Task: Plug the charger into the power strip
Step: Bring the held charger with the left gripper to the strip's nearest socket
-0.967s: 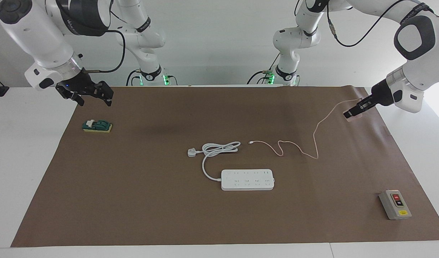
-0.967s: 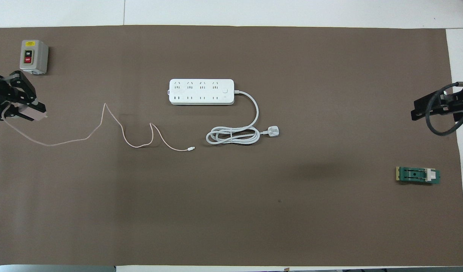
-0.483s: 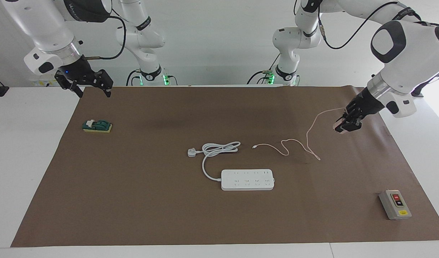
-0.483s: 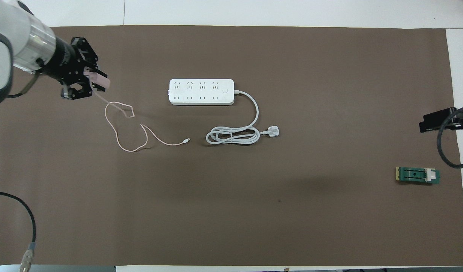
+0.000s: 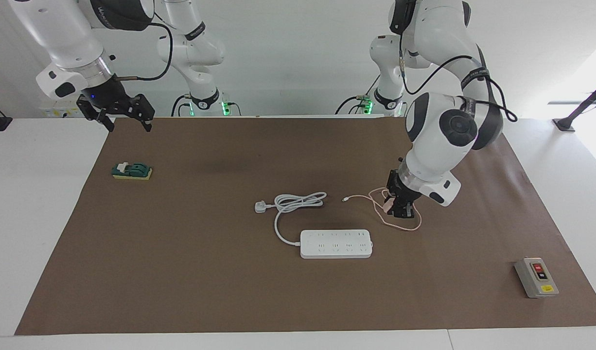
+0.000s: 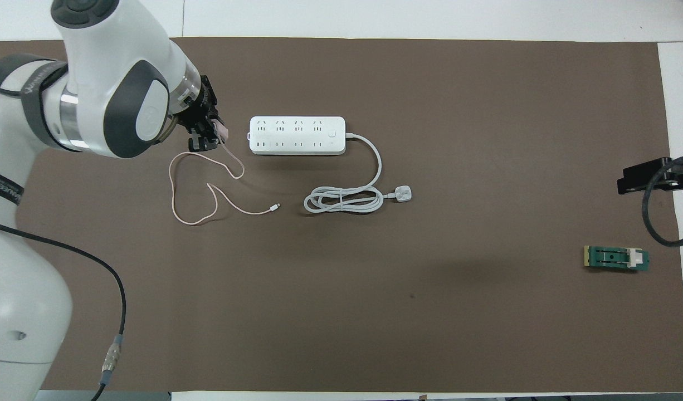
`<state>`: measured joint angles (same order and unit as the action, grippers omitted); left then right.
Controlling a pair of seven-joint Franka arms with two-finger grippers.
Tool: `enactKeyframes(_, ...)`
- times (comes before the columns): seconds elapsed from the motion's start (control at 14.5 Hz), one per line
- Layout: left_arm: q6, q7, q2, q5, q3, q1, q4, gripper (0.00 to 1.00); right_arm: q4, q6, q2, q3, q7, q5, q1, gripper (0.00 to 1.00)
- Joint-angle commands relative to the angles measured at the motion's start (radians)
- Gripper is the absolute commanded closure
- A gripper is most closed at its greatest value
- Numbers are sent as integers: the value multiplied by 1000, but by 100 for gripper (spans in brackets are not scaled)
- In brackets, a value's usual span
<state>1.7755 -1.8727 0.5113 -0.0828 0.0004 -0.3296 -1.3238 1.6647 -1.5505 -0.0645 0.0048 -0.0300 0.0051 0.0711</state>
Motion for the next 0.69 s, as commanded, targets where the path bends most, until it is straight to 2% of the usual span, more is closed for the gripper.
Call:
enactKeyframes(0.0,15,-112,127,61,15,-43,110,100,17,-11,-14,17,5,-8,19,0)
enactKeyframes(0.35,56,-154,180,74,16,-68,110,100,17,-6,-17,18,-4,-14,18,0)
enactKeyframes(0.62,58,-177,182,74,15,-80,110,100,17,-6,-18,18,-15,-14,18,0)
